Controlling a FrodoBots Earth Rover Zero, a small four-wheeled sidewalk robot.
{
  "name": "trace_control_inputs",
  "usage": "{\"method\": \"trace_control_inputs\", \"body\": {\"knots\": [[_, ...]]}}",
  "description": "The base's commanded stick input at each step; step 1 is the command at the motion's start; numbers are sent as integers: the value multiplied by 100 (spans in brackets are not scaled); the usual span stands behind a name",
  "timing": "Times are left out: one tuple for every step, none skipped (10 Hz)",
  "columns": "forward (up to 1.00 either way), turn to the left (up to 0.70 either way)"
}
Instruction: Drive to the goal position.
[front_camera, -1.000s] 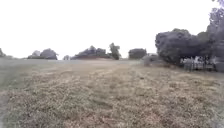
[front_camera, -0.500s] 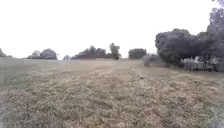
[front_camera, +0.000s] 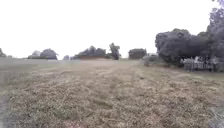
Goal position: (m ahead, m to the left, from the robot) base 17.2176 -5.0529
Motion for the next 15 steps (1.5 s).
{"method": "trace_control_inputs", "body": {"knots": [[4, 0], [4, 0], [4, 0], [4, 0], [4, 0], [4, 0], [4, 0], [4, 0], [4, 0], [4, 0], [4, 0], [4, 0], [4, 0], [4, 0], [4, 0]]}}
